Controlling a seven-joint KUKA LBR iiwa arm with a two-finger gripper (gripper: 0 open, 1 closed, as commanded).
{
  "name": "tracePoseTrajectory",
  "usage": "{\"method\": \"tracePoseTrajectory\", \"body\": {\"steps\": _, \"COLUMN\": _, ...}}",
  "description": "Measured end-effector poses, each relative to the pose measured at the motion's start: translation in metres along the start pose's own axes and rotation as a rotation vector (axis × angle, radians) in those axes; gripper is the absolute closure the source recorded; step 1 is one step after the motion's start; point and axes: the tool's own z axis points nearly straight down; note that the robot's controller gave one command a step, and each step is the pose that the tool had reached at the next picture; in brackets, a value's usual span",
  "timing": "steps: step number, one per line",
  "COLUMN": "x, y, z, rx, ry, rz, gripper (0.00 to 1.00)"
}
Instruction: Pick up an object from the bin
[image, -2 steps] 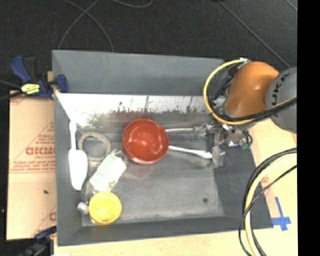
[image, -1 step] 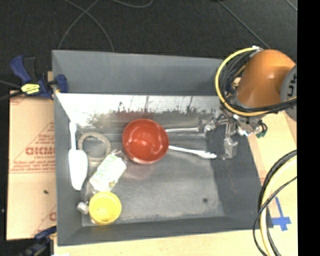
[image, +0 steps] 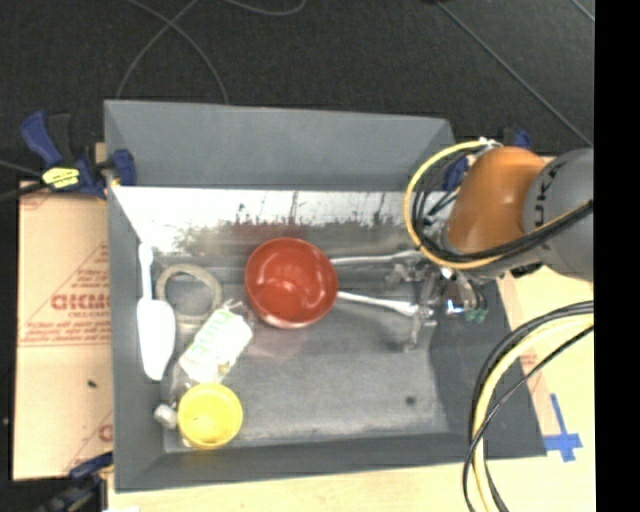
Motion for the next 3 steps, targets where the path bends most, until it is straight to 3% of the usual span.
{"method": "tracePoseTrajectory", "body": {"steps": 1, "x": -0.025, "y": 0.019, "z": 0.010, "rx": 0.010, "ry": -0.019, "rz": -0.303, "gripper": 0.00}}
{"method": "tracePoseTrajectory", "body": {"steps": 2, "x": -0.018, "y": 0.004, "z": 0.000, "rx": 0.003, "ry": -0.013, "rz": 0.131, "gripper": 0.00}}
{"method": "tracePoseTrajectory", "body": {"steps": 3, "x": -0.013, "y": 0.040, "z": 0.006, "rx": 0.006, "ry": -0.016, "rz": 0.028, "gripper": 0.00}}
